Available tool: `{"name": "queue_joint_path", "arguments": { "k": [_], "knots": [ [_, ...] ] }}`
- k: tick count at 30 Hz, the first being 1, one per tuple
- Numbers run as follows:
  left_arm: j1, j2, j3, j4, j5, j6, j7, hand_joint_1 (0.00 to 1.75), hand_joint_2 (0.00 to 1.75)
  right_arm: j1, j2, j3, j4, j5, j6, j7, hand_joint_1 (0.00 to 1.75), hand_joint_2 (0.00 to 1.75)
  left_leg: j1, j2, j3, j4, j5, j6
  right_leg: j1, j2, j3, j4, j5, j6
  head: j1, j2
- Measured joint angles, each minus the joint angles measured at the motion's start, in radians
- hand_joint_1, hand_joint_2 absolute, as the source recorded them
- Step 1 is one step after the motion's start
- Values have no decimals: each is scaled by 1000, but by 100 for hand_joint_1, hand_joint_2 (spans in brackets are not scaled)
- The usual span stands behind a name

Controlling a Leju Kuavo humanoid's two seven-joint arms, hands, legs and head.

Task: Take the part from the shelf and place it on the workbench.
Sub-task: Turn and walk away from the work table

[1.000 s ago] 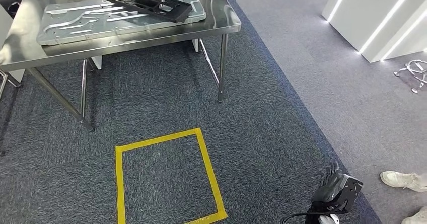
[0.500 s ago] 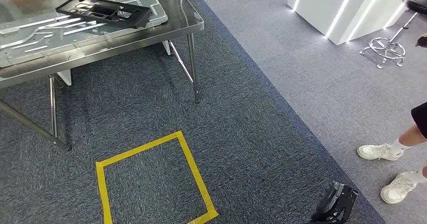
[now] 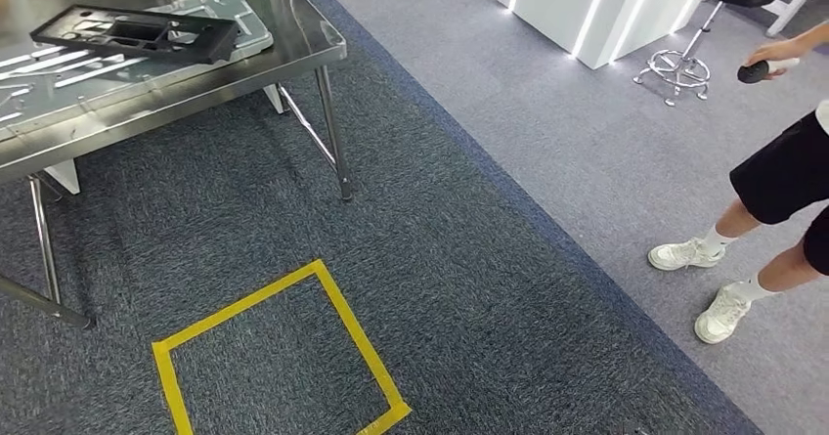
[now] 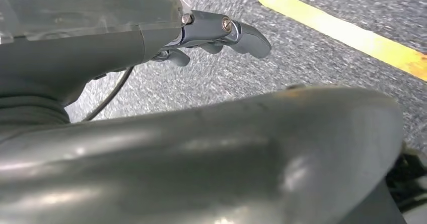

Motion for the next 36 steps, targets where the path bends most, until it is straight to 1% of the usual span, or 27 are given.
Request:
{"name": "queue_joint_path", "arguments": {
  "k": [2, 3, 5, 6, 7, 9, 10, 11, 12, 13, 14, 16, 18, 19, 20, 21, 22, 23, 25, 26, 27, 28, 29, 30, 32, 34, 36],
  "knots": [
    [-1, 1, 0, 0, -4, -4, 2, 0, 0, 7, 0, 4, 9, 11, -5, 22, 0, 0, -4, 17, 5, 3, -9, -13, 4, -28, 53, -99, 28, -8, -2, 0],
    [-1, 2, 0, 0, -6, -6, 4, 0, 44, 10, 1, 6, 13, 16, -6, 33, 0, 0, -6, 26, 8, 3, -12, -20, 8, -31, 60, -114, 28, -15, -3, 0],
    [-4, 2, -1, 0, -9, -10, 8, 0, 131, 21, 0, 8, 22, 22, -9, 57, 0, 0, -4, 37, 14, 4, -18, -32, 11, -12, 60, -115, 30, -30, -6, 0],
    [-6, 3, -2, 0, -10, -12, 11, 0, 175, 26, 0, 9, 27, 24, -10, 70, 0, 0, -1, 28, 14, 11, -26, -37, 10, -4, 61, -118, 32, -37, -6, 0],
    [-7, 3, -4, 0, -11, -13, 13, 0, 175, 30, 0, 10, 30, 25, -11, 83, 0, 0, 1, 11, 6, 34, -44, -41, 9, 4, 62, -122, 35, -44, -6, 0],
    [-6, 3, -6, 0, -12, -15, 16, 0, 175, 32, 1, 14, 37, 29, -12, 107, 0, 0, 5, -32, -39, 141, -107, -45, 10, 20, 63, -125, 37, -56, -7, 0],
    [-5, 4, -7, 0, -13, -17, 18, 0, 175, 32, 1, 15, 40, 32, -12, 120, 0, 0, 5, -42, -72, 212, -140, -45, 13, 31, 62, -125, 38, -60, -8, 0],
    [-3, 4, -7, 0, -14, -19, 20, 0, 175, 33, 1, 17, 42, 34, -12, 131, 0, 0, 5, -47, -100, 269, -158, -45, 16, 43, 62, -125, 38, -62, -8, 0],
    [-2, 5, -7, 0, -15, -20, 22, 0, 175, 34, 1, 17, 44, 37, -13, 141, 0, 0, 5, -49, -114, 295, -157, -43, 18, 55, 62, -124, 38, -62, -8, 0],
    [-1, 6, -8, 0, -16, -22, 24, 0, 175, 35, 1, 18, 46, 39, -14, 152, 0, 0, 5, -51, -112, 283, -136, -40, 20, 67, 63, -123, 38, -62, -8, 0],
    [-1, 6, -8, 0, -18, -24, 25, 0, 175, 36, 2, 20, 48, 41, -15, 162, 0, 0, 5, -57, -91, 234, -100, -37, 21, 79, 64, -121, 37, -62, -8, 0],
    [-1, 9, -10, 0, -21, -25, 29, 0, 175, 37, 6, 22, 51, 44, -22, 180, 0, 0, 5, -96, -36, 100, -32, -28, 23, 101, 62, -114, 36, -59, -8, 0],
    [-2, 10, -13, 0, -22, -26, 31, 0, 175, 36, 9, 25, 53, 48, -28, 195, 0, 0, 4, -128, -10, 31, -11, -21, 22, 119, 54, -108, 37, -50, -7, 0],
    [-3, 11, -14, 0, -23, -26, 32, 0, 175, 38, 10, 27, 54, 51, -30, 201, 0, 0, 2, -128, -8, 24, -13, -18, 20, 128, 51, -108, 38, -43, -7, 0],
    [-3, 12, -15, 0, -24, -25, 33, 0, 175, 41, 12, 29, 55, 54, -32, 206, 0, 0, 1, -119, -6, 21, -9, -13, 19, 137, 49, -110, 41, -36, -7, 0],
    [-4, 12, -16, 0, -24, -24, 33, 0, 175, 44, 13, 30, 57, 56, -33, 210, 0, 0, 2, -109, -3, 15, -4, -7, 18, 133, 48, -108, 40, -31, -7, 0],
    [-6, 12, -16, 0, -24, -24, 33, 0, 175, 46, 14, 31, 58, 57, -33, 214, 0, 0, 3, -99, 0, 8, 2, -1, 18, 117, 41, -96, 30, -27, -6, 0],
    [-7, 12, -16, 0, -24, -23, 34, 0, 175, 46, 15, 32, 59, 58, -34, 217, 0, 0, 5, -87, 1, 1, 7, 5, 19, 94, 26, -64, 8, -24, -5, 0],
    [-6, 12, -16, 0, -24, -22, 34, 0, 175, 43, 17, 33, 60, 59, -34, 220, 0, 0, 3, -62, 0, -3, 10, 10, 17, 49, -29, 53, -59, -19, -3, 0],
    [-5, 12, -16, 0, -23, -21, 34, 0, 175, 43, 17, 34, 60, 60, -33, 220, 0, 0, 1, -49, -1, -3, 10, 10, 15, 40, -57, 113, -84, -15, -3, 0],
    [-5, 12, -16, 0, -23, -19, 34, 0, 175, 44, 17, 34, 60, 61, -30, 221, 0, 0, 1, -36, -1, -3, 9, 10, 11, 35, -72, 148, -91, -12, -3, 0],
    [-7, 12, -16, 0, -22, -18, 34, 0, 175, 45, 18, 35, 61, 61, -28, 222, 0, 0, 1, -25, -1, -2, 8, 8, 7, 32, -69, 145, -79, -9, -3, 0],
    [-9, 12, -16, 0, -21, -17, 34, 0, 175, 46, 18, 36, 61, 62, -25, 222, 0, 0, 1, -15, 0, -2, 6, 6, 3, 25, -45, 105, -52, -7, -2, 0],
    [-11, 12, -16, 0, -21, -16, 34, 0, 175, 47, 18, 37, 62, 63, -24, 223, 0, 0, 1, -6, 3, -1, 3, 2, 0, 11, -8, 38, -19, -5, -2, 0],
    [-14, 12, -16, 0, -19, -16, 33, 0, 175, 44, 19, 39, 63, 68, -22, 226, 0, 0, -3, 9, 7, 2, -5, -10, 3, -22, 57, -79, 20, -9, -3, 0],
    [-16, 13, -16, 0, -18, -16, 33, 0, 175, 42, 21, 43, 63, 72, -19, 234, 0, 0, -7, 23, 11, 4, -12, -23, 10, -28, 72, -111, 21, -20, -6, 0],
    [-20, 13, -16, 0, -15, -17, 33, 0, 175, 45, 22, 47, 64, 75, -19, 240, 0, 0, -3, 29, 19, 7, -19, -34, 10, -10, 72, -113, 22, -34, -8, 0]
  ]
}}
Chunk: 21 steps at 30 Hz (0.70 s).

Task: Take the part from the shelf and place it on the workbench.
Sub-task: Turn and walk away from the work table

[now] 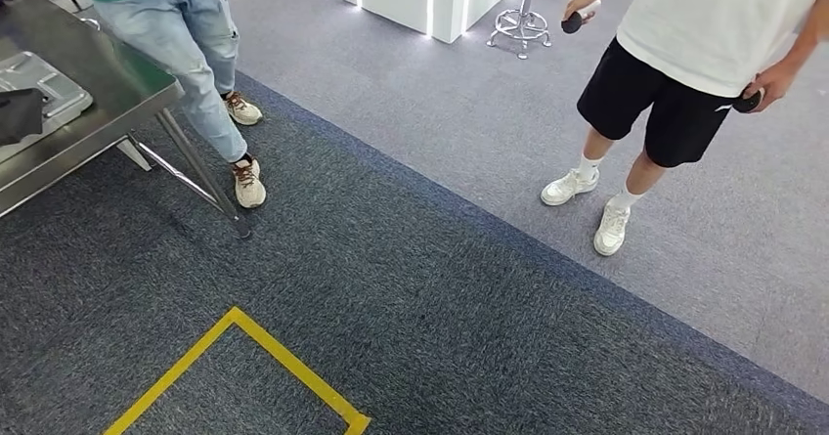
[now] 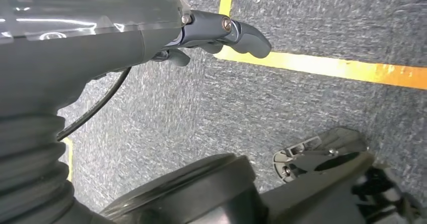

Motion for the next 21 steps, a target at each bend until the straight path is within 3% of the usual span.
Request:
{"name": "queue_joint_path", "arguments": {
  "k": [2, 4, 5, 6, 7, 9, 11, 13, 15, 17, 19, 21],
  "knots": [
    [-3, 0, 0, 0, 4, 0, -1, 0, 175, 0, 1, 3, 0, 1, -2, 2, 0, 0, 5, -29, -14, 45, -34, -9, -2, 15, 1, -4, 4, -14, -1, 0],
    [-8, 0, 0, 0, 8, 0, -2, 0, 175, -1, 1, 5, 0, 3, -5, 8, 0, 0, 6, -66, -65, 166, -101, -12, 0, 30, 1, -5, 5, -24, -2, 0],
    [-12, 1, 1, 0, 10, 0, -3, 0, 175, -2, 1, 6, 0, 3, -6, 12, 0, 0, 6, -73, -93, 232, -128, -12, 3, 38, 0, -4, 5, -27, -3, 0],
    [-15, 1, 1, 0, 10, 0, -3, 0, 175, -2, 1, 8, 0, 4, -7, 16, 0, 0, 5, -77, -111, 278, -139, -11, 6, 48, 1, -3, 5, -28, -3, 0],
    [-18, 2, 1, 0, 10, 0, -3, 0, 175, -1, 2, 9, 0, 4, -7, 18, 0, 0, 5, -78, -114, 289, -130, -9, 8, 59, 1, -2, 4, -29, -2, 0],
    [-14, 2, 1, 0, 10, 0, -2, 0, 175, -1, 3, 11, 1, 5, -6, 19, 0, 0, 5, -86, -74, 201, -62, -1, 10, 83, 4, 1, 4, -28, -2, 0],
    [-8, 2, 1, 0, 9, 0, -1, 0, 175, -2, 5, 12, 1, 6, -6, 20, 0, 0, 5, -118, -24, 76, -8, 7, 11, 105, 1, 6, 4, -24, -2, 0],
    [-6, 2, 1, 0, 10, 0, -2, 0, 175, -1, 6, 13, 1, 6, -6, 25, 0, 0, 2, -140, -7, 22, -3, 14, 10, 120, -8, 8, 8, -14, -2, 0],
    [-7, 2, 1, 0, 10, 0, -2, 0, 175, 2, 6, 13, 1, 5, -5, 30, 0, 0, 3, -130, -5, 7, 2, 23, 7, 127, -14, 7, 13, -1, -2, 0],
    [-7, 1, 1, 0, 10, 0, -2, 0, 175, 3, 7, 14, 1, 3, -3, 32, 0, 0, 7, -114, 1, -8, 14, 36, 9, 100, -28, 35, -8, 7, 1, 0],
    [-5, 1, 1, 0, 10, 0, -2, 0, 175, 1, 7, 14, 1, 2, -3, 32, 0, 0, 7, -93, 2, -15, 20, 43, 8, 60, -76, 135, -67, 12, 4, 0],
    [-3, 1, 1, 0, 10, 0, -3, 0, 175, 0, 8, 14, 1, 1, -3, 32, 0, 0, 5, -72, 0, -15, 20, 43, 2, 47, -130, 251, -112, 20, 6, 0]
  ]
}}
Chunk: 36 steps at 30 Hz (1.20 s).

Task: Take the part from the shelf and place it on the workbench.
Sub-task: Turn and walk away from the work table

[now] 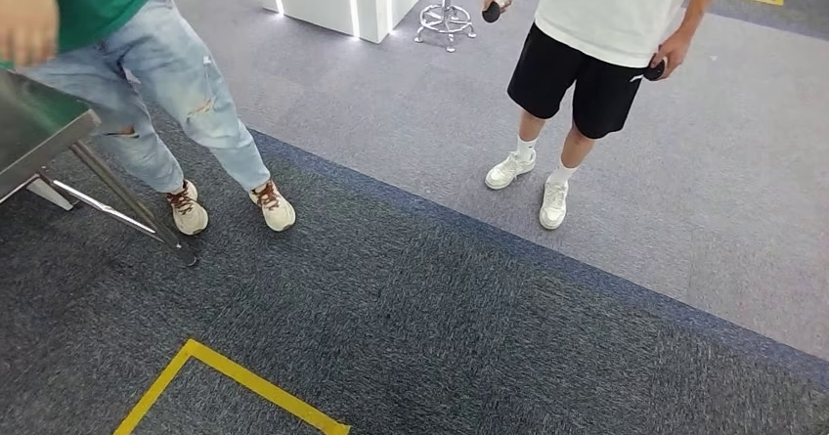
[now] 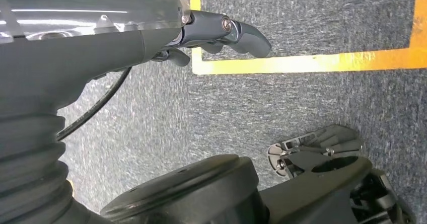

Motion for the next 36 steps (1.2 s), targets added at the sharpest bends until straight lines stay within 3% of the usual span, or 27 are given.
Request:
{"name": "queue_joint_path", "arguments": {
  "k": [1, 2, 4, 5, 7, 10, 11, 13, 15, 16, 17, 18, 20, 21, 23, 24, 26, 27, 29, 31, 32, 33, 35, 36],
  "knots": [
    [0, 0, 0, 0, 0, 0, 0, 0, 175, 1, 0, 0, 0, 0, 0, 0, 0, 0, 0, 9, 0, 0, -1, -1, -4, -2, -8, 20, 2, 4, 0, 0],
    [1, 0, 0, 0, 0, 0, 0, 0, 175, 2, 0, 0, 0, 0, 0, 0, 0, 0, 1, 17, 1, 1, -3, -4, -8, -6, 3, 2, 22, 7, 0, 0],
    [2, 0, 0, 0, 0, 0, 0, 0, 175, 2, 0, 0, 0, 0, 0, 0, 0, 0, 3, 30, 6, 3, -8, -13, -16, -27, 70, -124, 82, 14, 0, 0],
    [2, 0, 0, 0, 0, 0, 0, 0, 175, 1, 0, 0, 0, -1, 1, 0, 0, 0, 1, 36, 7, 7, -13, -20, -16, -37, 101, -184, 103, 12, 0, 0],
    [2, 1, 0, 0, -1, 0, 0, 0, 175, -1, 1, 0, 0, -2, 6, 0, 0, 0, -3, 44, 8, 11, -20, -34, -12, -47, 129, -242, 112, 0, -2, 0],
    [1, 2, 0, 0, -2, 0, 0, 0, 175, 1, 0, 0, 0, -6, 10, 3, 0, 0, 1, 46, 12, 17, -30, -51, -6, -30, 127, -243, 113, -24, -5, 0],
    [0, 2, 0, 0, -2, 0, -1, 0, 175, 1, 0, 0, 0, -7, 9, 3, 0, 0, 3, 36, 5, 37, -45, -56, -6, -26, 127, -244, 114, -31, -6, 0],
    [-4, 2, 0, 0, -3, 0, -3, 0, 175, 0, 0, 0, 0, -10, 9, 5, 0, 0, 5, 10, -39, 140, -104, -59, -4, -19, 126, -246, 116, -43, -8, 0],
    [-12, 2, 0, 0, -2, 0, -6, 0, 175, -1, 0, 0, 0, -15, 7, 8, 0, 0, 4, 0, -96, 270, -155, -55, 4, -9, 125, -246, 116, -50, -8, 0],
    [-16, 2, 0, 0, -2, 0, -7, 0, 175, -1, 0, -1, 0, -17, 6, 11, 0, 0, 2, -2, -109, 300, -156, -50, 9, -2, 126, -246, 116, -52, -8, 0],
    [-16, 2, 0, 0, -3, -1, -7, 0, 175, -1, 0, -1, 0, -18, 6, 14, 0, 0, -2, -4, -104, 293, -138, -43, 13, 7, 127, -246, 117, -54, -8, 0],
    [-14, 2, 0, 0, -4, -2, -7, 0, 175, -1, 1, -1, 0, -19, 6, 15, 0, 0, -7, -8, -83, 247, -105, -32, 17, 16, 127, -246, 118, -55, -8, 0],
    [-7, 3, 0, 0, -6, -3, -6, 0, 175, -1, 3, -1, 0, -20, 7, 16, 0, 0, -20, -30, -25, 109, -40, -6, 21, 34, 126, -245, 121, -56, -8, 0],
    [-3, 4, 0, 0, -7, -3, -6, 0, 175, -1, 5, -1, 0, -21, 9, 16, 0, 0, -24, -41, -5, 55, -23, 0, 21, 42, 122, -244, 123, -55, -8, 0],
    [-1, 6, 0, 0, -7, -4, -7, 0, 175, 1, 7, -2, 0, -22, 11, 16, 0, 0, -30, -53, 7, 12, -21, 5, 15, 53, 114, -245, 128, -46, -8, 0],
    [-1, 5, 0, 0, -7, -5, -7, 0, 175, 1, 7, -2, 0, -22, 12, 16, 0, 0, -30, -49, 8, 4, -16, 4, 13, 58, 112, -247, 132, -40, -8, 0],
    [-1, 3, 0, 0, -7, -7, -8, 0, 175, 2, 7, -3, 0, -22, 11, 16, 0, 0, -24, -37, 17, -17, -1, 8, 12, 45, 107, -237, 125, -31, -7, 0],
    [0, 2, 0, 0, -7, -7, -8, 0, 175, 2, 7, -3, 0, -22, 10, 16, 0, 0, -20, -29, 21, -27, 7, 10, 12, 31, 95, -212, 106, -26, -5, 0],
    [3, 1, 0, 0, -7, -8, -9, 0, 175, 1, 7, -3, 0, -22, 10, 16, 0, 0, -18, -12, 23, -34, 12, 12, 6, 6, 45, -107, 44, -17, -2, 0],
    [5, 1, 0, 0, -7, -8, -10, 0, 175, 1, 6, -4, 0, -22, 10, 16, 0, 0, -16, 5, 22, -32, 10, 9, -6, -1, -5, -5, 10, -4, -2, 0],
    [5, 1, 0, 0, -7, -8, -9, 0, 175, 2, 5, -4, 0, -22, 10, 16, 0, 0, -12, 12, 23, -30, 7, 4, -12, -4, -8, 1, 21, 4, -2, 0],
    [5, 1, 0, 0, -7, -8, -9, 0, 175, 3, 5, -4, 0, -22, 10, 16, 0, 0, -8, 18, 24, -26, 2, -2, -18, -9, 8, -31, 48, 13, -2, 0],
    [5, 2, 0, 0, -7, -9, -9, 0, 175, 3, 5, -4, 0, -23, 12, 17, 0, 0, -2, 29, 24, -10, -14, -20, -26, -32, 71, -154, 108, 28, 0, 0],
    [5, 3, 0, 0, -7, -9, -9, 0, 175, 1, 6, -4, 0, -24, 13, 18, 0, 0, -1, 33, 23, 0, -23, -29, -28, -39, 94, -198, 121, 24, 0, 0]
  ]
}}
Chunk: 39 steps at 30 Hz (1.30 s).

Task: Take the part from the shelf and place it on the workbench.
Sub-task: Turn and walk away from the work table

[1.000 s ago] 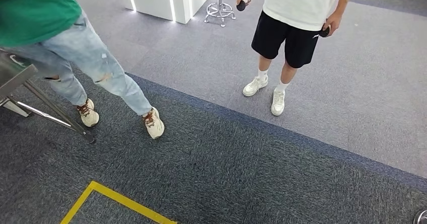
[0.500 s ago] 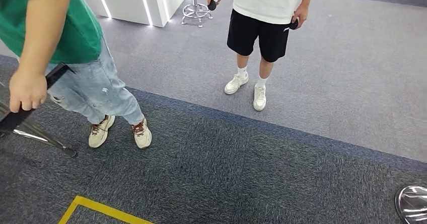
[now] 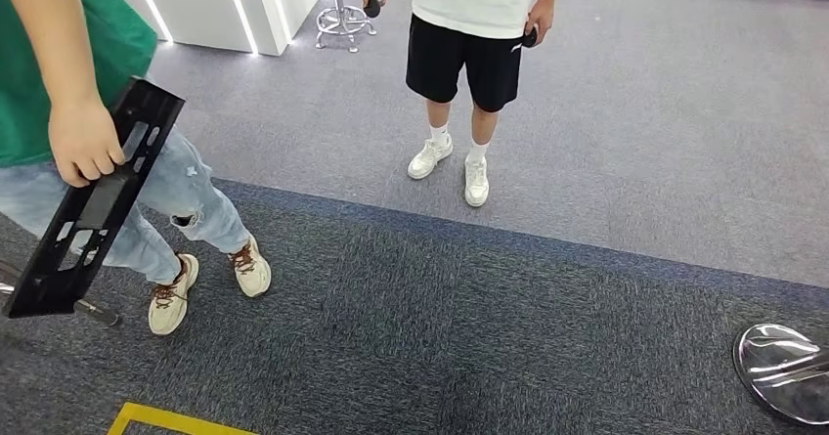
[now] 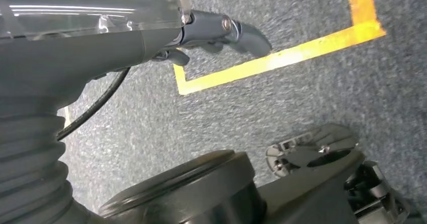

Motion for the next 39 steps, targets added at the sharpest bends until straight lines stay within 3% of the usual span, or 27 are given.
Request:
{"name": "queue_joint_path", "arguments": {
  "k": [3, 5, 7, 9, 10, 11, 12, 14, 16, 17, 19, 21, 24, 25, 26, 27, 29, 31, 34, 36, 39],
  "knots": [
    [-1, 1, 0, 0, -1, 0, 0, 0, 175, -1, 1, -1, 0, -2, 1, 2, 0, 0, -1, 11, 2, 13, -16, -18, 6, 5, 10, -22, -9, -32, -6, 0],
    [-3, 1, 0, 0, -1, 0, 0, 0, 175, 0, 0, -2, 0, -3, 1, 3, 0, 0, 5, 3, 3, 27, -32, -28, 9, 14, 12, -23, -11, -47, -9, 0],
    [-6, 1, 0, 0, 0, 0, 0, 0, 175, -2, -1, -2, 0, -4, 2, 3, 0, 0, 9, -20, -32, 112, -84, -33, 11, 22, 14, -26, -11, -59, -10, 0],
    [-14, 1, 0, 0, 2, -1, 1, 0, 175, -2, -1, -3, 0, -5, 2, 3, 0, 0, 8, -35, -96, 249, -143, -32, 17, 30, 14, -26, -12, -66, -11, 0],
    [-18, 1, 0, 0, 3, -1, 2, 0, 175, -2, -1, -3, 0, -6, 3, 3, 0, 0, 7, -37, -119, 297, -154, -29, 21, 36, 15, -25, -12, -67, -11, 0],
    [-21, 1, 0, 0, 2, -2, 3, 0, 175, -2, -1, -4, 0, -7, 3, 3, 0, 0, 6, -38, -126, 310, -144, -24, 25, 44, 17, -25, -13, -68, -11, 0],
    [-22, 1, 0, 0, 2, -3, 4, 0, 175, -2, -1, -5, 0, -7, 5, 3, 0, 0, 4, -39, -118, 286, -115, -17, 27, 53, 19, -25, -13, -69, -11, 0],
    [-16, 1, 0, 0, 0, -6, 9, 0, 175, -2, 0, -6, 0, -8, 11, 6, 0, 0, -3, -57, -69, 160, -38, 0, 29, 72, 22, -25, -13, -68, -11, 0],
    [-10, 2, 0, 0, 0, -9, 12, 0, 175, -2, 0, -6, 0, -8, 16, 12, 0, 0, -9, -82, -34, 61, -1, 10, 29, 87, 18, -24, -9, -63, -11, 0],
    [-9, 3, 0, 0, 0, -10, 12, 0, 175, -1, 0, -6, 0, -7, 18, 16, 0, 0, -12, -90, -29, 42, -2, 11, 28, 92, 14, -25, -6, -58, -11, 0],
    [-9, 2, 0, 0, 0, -12, 12, 0, 175, 1, 0, -7, 0, -7, 19, 20, 0, 0, -10, -83, -26, 25, 2, 14, 27, 100, 11, -29, 0, -45, -11, 0],
    [-9, 0, 0, 0, 0, -14, 13, 0, 175, 2, 0, -7, 0, -7, 19, 21, 0, 0, -4, -69, -18, 5, 15, 24, 29, 84, 2, -13, -15, -37, -9, 0],
    [-7, -1, 0, 0, 0, -16, 14, 0, 175, -1, 0, -7, 1, -7, 20, 22, 0, 0, -5, -42, -15, -6, 25, 33, 28, 44, -70, 141, -100, -29, -3, 0],
    [-6, -1, 0, 0, 0, -17, 15, 0, 175, -2, 0, -7, 1, -7, 20, 23, 0, 0, -5, -34, -16, -6, 25, 33, 27, 40, -95, 195, -118, -26, -2, 0],
    [-6, -1, 0, 0, -1, -17, 16, 0, 175, -1, 0, -7, 1, -7, 20, 24, 0, 0, -6, -26, -15, -5, 23, 32, 25, 38, -106, 219, -118, -23, -2, 0],
    [-6, -1, 0, 0, -1, -17, 17, 0, 175, 0, -1, -8, 1, -7, 20, 26, 0, 0, -5, -20, -15, -3, 22, 31, 23, 35, -99, 207, -99, -21, -2, 0],
    [-6, -1, 0, 0, -1, -18, 18, 0, 175, 0, -2, -8, 0, -7, 19, 31, 0, 0, -4, -8, -11, 2, 14, 24, 20, 19, -40, 91, -34, -19, -2, 0],
    [-6, -1, 0, 0, -2, -18, 20, 0, 175, -2, -2, -8, 0, -7, 19, 33, 0, 0, -7, 2, -10, 10, 3, 12, 25, -1, 15, -17, -1, -27, -3, 0],
    [-6, 0, 0, 0, -5, -18, 21, 0, 175, -3, -2, -8, 0, -8, 20, 35, 0, 0, -10, 15, -7, 12, -4, -2, 30, 3, 26, -41, -4, -49, -4, 0],
    [-7, 0, 0, 0, -6, -18, 21, 0, 175, -2, -2, -8, 0, -8, 20, 38, 0, 0, -7, 3, -11, 35, -25, -13, 28, 12, 28, -47, -1, -59, -4, 0],
    [-14, 1, 0, 0, -5, -18, 18, 0, 175, -3, -3, -8, 0, -8, 19, 40, 0, 0, -3, -31, -79, 195, -113, -25, 24, 23, 28, -51, 1, -69, -8, 0]
  ]
}}
